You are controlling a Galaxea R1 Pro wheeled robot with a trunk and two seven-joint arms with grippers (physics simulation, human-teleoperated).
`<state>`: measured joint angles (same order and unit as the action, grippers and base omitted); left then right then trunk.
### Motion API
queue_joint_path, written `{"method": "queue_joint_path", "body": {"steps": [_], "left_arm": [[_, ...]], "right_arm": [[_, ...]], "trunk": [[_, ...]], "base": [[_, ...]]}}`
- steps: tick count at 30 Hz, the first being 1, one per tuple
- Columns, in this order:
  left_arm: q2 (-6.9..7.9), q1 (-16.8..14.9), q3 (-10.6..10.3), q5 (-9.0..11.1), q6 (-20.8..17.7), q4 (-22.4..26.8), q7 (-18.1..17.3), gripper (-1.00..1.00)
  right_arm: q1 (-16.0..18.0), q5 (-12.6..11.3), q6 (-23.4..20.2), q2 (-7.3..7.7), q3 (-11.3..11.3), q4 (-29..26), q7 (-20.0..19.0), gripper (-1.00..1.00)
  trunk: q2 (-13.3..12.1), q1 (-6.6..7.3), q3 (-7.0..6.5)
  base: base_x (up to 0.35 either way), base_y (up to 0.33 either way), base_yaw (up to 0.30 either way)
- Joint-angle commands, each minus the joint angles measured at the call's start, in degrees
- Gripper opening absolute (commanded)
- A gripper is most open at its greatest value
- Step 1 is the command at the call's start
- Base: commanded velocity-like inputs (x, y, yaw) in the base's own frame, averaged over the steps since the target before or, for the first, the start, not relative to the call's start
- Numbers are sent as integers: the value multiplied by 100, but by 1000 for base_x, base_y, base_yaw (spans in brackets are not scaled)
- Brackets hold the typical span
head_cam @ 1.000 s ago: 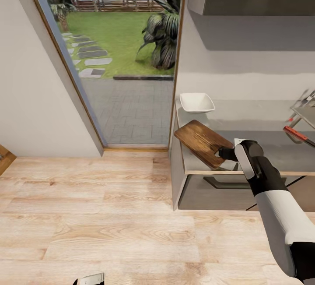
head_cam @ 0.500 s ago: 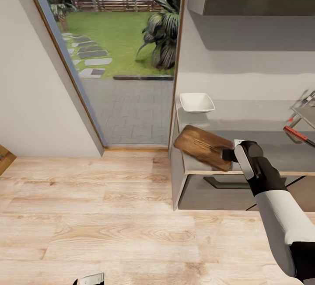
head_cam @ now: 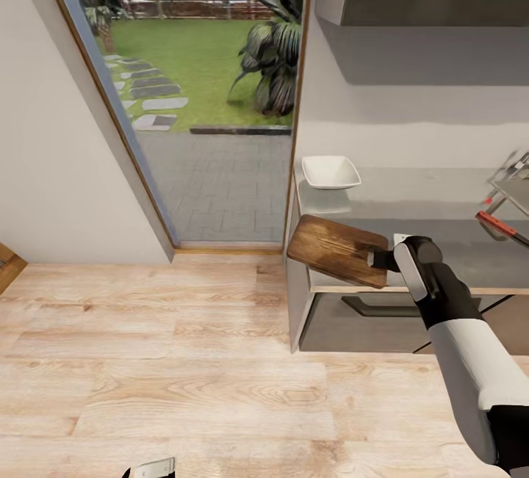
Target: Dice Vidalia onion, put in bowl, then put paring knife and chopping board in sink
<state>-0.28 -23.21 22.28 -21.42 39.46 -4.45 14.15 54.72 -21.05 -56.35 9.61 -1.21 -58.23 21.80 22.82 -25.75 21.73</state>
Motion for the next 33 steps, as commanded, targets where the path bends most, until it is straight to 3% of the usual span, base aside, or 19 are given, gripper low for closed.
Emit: {"method": "queue_joint_path", "body": {"steps": [1,26,33], "left_arm": [[2,-9,31,-62,27,-22,44,100],[-7,-10,31,-61,27,-25,44,100],[-11,-9,31,-61,27,-27,44,100]], "right_arm": [[3,-58,-16,9,-12,-4,57,-100],[3,-66,-35,22,-2,-54,78,-100],[3,-66,-42,23,-2,-65,79,-100]], "trunk": [[10,-3,10],[10,-3,-177],[10,-3,-240]], "base": [[0,0,0],[0,-1,0],[0,-145,0]]}}
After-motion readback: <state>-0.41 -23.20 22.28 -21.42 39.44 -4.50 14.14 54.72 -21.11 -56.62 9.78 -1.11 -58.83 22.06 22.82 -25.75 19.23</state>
